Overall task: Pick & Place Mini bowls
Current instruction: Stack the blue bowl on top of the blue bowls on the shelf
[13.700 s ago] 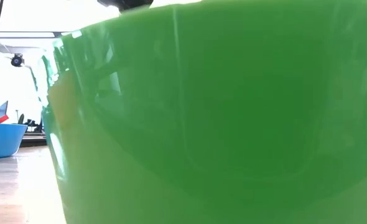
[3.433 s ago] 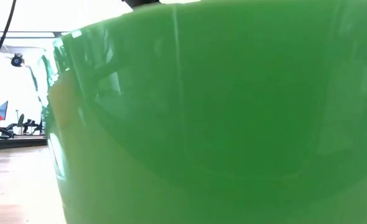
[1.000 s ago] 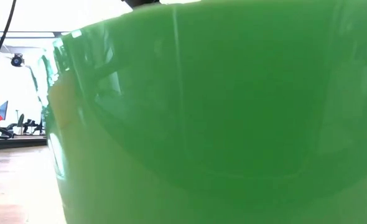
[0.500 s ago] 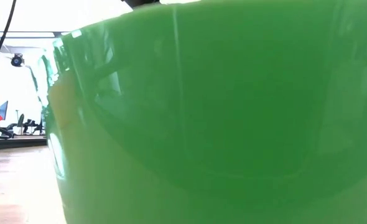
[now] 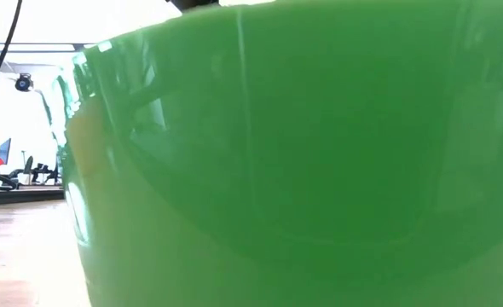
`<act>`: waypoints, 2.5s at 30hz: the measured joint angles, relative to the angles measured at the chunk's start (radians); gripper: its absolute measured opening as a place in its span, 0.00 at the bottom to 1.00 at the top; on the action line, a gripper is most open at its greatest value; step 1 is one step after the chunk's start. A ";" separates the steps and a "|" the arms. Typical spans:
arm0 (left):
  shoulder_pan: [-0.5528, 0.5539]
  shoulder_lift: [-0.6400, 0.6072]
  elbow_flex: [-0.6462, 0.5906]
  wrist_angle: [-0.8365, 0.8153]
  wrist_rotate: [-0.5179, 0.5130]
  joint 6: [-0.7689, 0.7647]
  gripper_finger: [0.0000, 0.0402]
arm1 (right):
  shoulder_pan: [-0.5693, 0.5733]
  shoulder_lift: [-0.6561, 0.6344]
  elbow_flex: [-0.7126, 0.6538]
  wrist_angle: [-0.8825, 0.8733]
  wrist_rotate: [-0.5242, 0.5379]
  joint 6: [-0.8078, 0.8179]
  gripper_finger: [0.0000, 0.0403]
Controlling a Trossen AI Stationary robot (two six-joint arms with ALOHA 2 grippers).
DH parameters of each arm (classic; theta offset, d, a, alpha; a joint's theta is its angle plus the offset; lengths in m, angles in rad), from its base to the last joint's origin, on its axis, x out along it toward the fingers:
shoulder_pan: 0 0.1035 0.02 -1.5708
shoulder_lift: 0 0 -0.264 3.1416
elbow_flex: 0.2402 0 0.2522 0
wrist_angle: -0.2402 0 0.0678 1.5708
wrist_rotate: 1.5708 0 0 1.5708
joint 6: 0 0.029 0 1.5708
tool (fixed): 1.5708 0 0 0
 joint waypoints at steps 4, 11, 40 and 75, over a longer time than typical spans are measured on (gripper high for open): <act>-0.005 -0.003 0.000 0.000 0.000 0.001 0.23 | 0.094 -0.128 -0.021 -0.062 0.003 0.011 0.02; -0.011 -0.013 0.000 0.000 0.000 0.004 0.23 | 0.394 -0.372 -0.121 -0.109 0.089 0.140 0.02; -0.048 -0.013 -0.002 -0.035 0.390 -0.069 0.23 | 1.523 -0.471 -0.431 -0.179 0.131 0.857 0.02; -0.048 -0.013 -0.002 -0.052 0.449 -0.108 0.23 | 1.641 -0.213 -0.371 -0.105 0.017 0.965 0.03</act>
